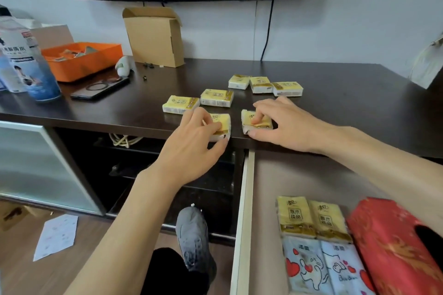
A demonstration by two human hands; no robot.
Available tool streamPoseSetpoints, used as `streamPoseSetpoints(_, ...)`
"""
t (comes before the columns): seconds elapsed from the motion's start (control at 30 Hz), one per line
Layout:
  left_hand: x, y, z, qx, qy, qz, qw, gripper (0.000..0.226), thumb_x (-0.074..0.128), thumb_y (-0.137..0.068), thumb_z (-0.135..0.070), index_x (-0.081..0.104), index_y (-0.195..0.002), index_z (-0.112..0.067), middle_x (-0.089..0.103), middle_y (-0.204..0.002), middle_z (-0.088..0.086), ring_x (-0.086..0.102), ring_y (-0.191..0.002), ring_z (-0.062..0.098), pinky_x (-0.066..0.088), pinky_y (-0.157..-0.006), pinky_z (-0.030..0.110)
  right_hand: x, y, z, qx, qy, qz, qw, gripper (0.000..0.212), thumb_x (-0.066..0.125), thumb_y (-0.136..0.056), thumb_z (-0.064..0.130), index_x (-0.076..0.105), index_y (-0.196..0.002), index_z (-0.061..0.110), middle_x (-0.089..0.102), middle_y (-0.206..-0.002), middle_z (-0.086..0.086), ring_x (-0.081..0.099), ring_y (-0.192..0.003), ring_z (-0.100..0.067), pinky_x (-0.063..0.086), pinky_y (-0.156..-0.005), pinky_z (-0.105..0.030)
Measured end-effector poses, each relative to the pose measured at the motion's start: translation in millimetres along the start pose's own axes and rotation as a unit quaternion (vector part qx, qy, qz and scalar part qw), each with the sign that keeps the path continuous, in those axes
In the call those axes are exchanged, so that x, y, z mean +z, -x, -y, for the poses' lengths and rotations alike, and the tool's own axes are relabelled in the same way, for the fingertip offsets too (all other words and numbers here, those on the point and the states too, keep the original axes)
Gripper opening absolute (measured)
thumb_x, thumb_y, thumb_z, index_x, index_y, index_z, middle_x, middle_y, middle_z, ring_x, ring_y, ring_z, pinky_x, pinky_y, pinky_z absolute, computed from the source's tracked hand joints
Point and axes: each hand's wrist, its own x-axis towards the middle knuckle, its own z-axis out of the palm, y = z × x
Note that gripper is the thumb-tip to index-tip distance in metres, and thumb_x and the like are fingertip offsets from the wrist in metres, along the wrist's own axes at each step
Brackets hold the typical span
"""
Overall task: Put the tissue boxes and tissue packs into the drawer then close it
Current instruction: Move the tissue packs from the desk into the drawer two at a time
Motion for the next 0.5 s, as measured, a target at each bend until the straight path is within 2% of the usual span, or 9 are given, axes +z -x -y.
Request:
streamPoseSetpoints(0.1,3,-1,-5,0.003,0.004,0.031,0.999,0.045,0.043,-0.103,-0.039,0.053,-0.143,-0.022,0.024,-0.161,0.010,0.015,-0.146,0.027,0.025,-0.113,0.040,-10,10,-7,0.058,-0.064,0.037,0.996,0.024,0.069,-0.088,0.052,0.062,-0.107,0.039,0.045,-0.124,0.001,0.043,-0.109,-0.007,0.038,-0.089,-0.035)
streamPoseSetpoints(0.17,4,-3,-8,-0.006,0.018,0.055,0.998,0.047,0.039,-0.104,-0.037,0.045,-0.149,-0.023,0.022,-0.164,0.010,0.011,-0.151,0.026,0.019,-0.118,0.042,-12,15,-9,0.078,-0.077,0.040,0.993,0.026,0.071,-0.088,0.048,0.063,-0.111,0.039,0.040,-0.124,0.000,0.043,-0.112,-0.013,0.034,-0.090,-0.033)
streamPoseSetpoints(0.23,5,-5,-11,-0.010,0.035,0.054,0.998,0.046,0.041,-0.103,-0.040,0.048,-0.146,-0.023,0.039,-0.156,0.010,0.031,-0.144,0.027,0.031,-0.112,0.041,-14,21,-10,0.075,-0.066,0.028,0.995,0.026,0.074,-0.086,0.046,0.063,-0.108,0.038,0.046,-0.124,0.000,0.046,-0.113,-0.016,0.037,-0.086,-0.033)
streamPoseSetpoints(0.3,7,-6,-17,-0.003,0.024,0.022,0.999,0.045,0.047,-0.098,-0.048,0.058,-0.134,-0.024,0.050,-0.138,0.006,0.044,-0.126,0.024,0.042,-0.097,0.038,-16,27,-10,0.069,-0.067,0.008,0.995,0.026,0.078,-0.083,0.046,0.063,-0.103,0.037,0.059,-0.118,0.005,0.055,-0.104,-0.014,0.043,-0.079,-0.032)
streamPoseSetpoints(0.37,9,-7,-23,-0.001,0.030,0.006,1.000,0.044,0.054,-0.093,-0.053,0.062,-0.123,-0.023,0.048,-0.133,0.005,0.041,-0.126,0.024,0.043,-0.094,0.038,-18,36,-14,0.072,-0.072,-0.001,0.995,0.029,0.081,-0.080,0.044,0.064,-0.102,0.035,0.064,-0.113,0.010,0.058,-0.095,-0.006,0.044,-0.074,-0.029)
streamPoseSetpoints(0.47,11,-13,-29,-0.016,0.084,0.030,0.996,0.037,0.061,-0.089,-0.053,0.061,-0.112,-0.023,0.041,-0.145,0.005,0.030,-0.142,0.028,0.042,-0.099,0.046,-19,48,-21,0.083,-0.074,-0.018,0.994,0.031,0.082,-0.078,0.038,0.064,-0.103,0.034,0.065,-0.111,0.012,0.058,-0.086,-0.003,0.044,-0.072,-0.029)
streamPoseSetpoints(0.5,12,-16,-31,-0.021,0.098,0.040,0.994,0.036,0.061,-0.089,-0.054,0.060,-0.109,-0.025,0.045,-0.141,0.003,0.037,-0.137,0.028,0.045,-0.094,0.045,-20,53,-23,0.090,-0.082,-0.025,0.992,0.032,0.082,-0.077,0.036,0.064,-0.103,0.034,0.066,-0.110,0.013,0.059,-0.085,-0.004,0.046,-0.073,-0.029)
